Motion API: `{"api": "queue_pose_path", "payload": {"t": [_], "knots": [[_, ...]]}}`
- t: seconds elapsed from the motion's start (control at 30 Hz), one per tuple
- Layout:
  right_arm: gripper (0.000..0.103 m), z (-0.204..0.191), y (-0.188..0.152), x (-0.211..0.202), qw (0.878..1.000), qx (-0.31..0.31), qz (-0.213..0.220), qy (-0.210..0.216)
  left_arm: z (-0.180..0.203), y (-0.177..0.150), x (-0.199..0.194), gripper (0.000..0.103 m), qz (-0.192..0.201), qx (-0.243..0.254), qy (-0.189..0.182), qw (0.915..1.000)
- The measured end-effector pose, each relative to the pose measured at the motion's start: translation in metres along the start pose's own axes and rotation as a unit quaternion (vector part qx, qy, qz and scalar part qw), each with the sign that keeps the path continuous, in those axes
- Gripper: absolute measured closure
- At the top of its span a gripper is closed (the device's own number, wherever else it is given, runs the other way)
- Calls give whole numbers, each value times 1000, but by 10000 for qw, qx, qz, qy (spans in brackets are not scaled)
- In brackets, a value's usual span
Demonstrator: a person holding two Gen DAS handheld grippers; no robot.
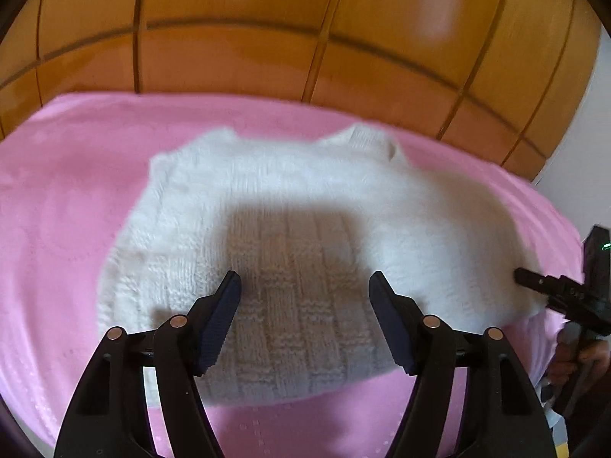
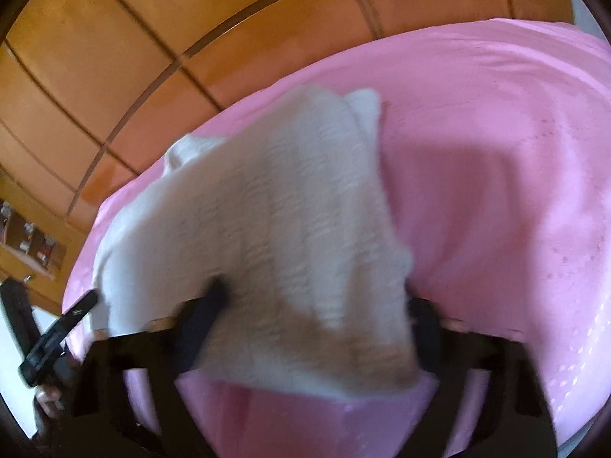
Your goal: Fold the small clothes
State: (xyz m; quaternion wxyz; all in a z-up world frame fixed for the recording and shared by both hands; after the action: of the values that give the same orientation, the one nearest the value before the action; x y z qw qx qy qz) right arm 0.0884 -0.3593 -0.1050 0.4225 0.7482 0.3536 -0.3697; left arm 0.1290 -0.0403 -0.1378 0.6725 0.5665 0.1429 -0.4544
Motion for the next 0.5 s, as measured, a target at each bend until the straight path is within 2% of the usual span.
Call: {"api": "queue_pose_path", "payload": {"t": [0.07, 0.13, 0.23, 0.3, 0.4, 0.5], "knots": [[67, -6, -1, 1, 9999, -22, -100, 106, -6, -4, 13, 34, -175, -134, -62, 9997], [77, -14, 1, -3, 9994, 68, -160, 295, -8, -5, 16, 34, -205, -212, -150, 9995], [82, -34, 12, -20, 9989, -54, 19, 462, -8, -5, 18, 34, -254, -177, -222, 9993], [83, -61, 22, -33, 9976, -270, 176, 605, -9, -7, 18, 34, -250, -225, -293, 9990], [84, -109, 32, -53, 9929, -670, 393, 898, -9, -7, 17, 34, -217, -333, -415, 9983], [84, -174, 35, -63, 9834, -1174, 476, 1298, -11, -6, 15, 34, -167, -442, -599, 9971]]}}
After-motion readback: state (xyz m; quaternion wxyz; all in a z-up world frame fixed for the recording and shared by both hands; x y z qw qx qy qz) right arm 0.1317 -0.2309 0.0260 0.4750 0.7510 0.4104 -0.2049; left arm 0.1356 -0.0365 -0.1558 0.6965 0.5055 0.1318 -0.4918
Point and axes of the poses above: each gripper's, at about its wrist camera, not at the fingertips, and x roughly the way its jaws point, z to its right, y to its top, the point moved 10 cm from there along x, roughly the way its jaws point, and after that the axes turned 7 degrees about -y, right-handed, at the moved point
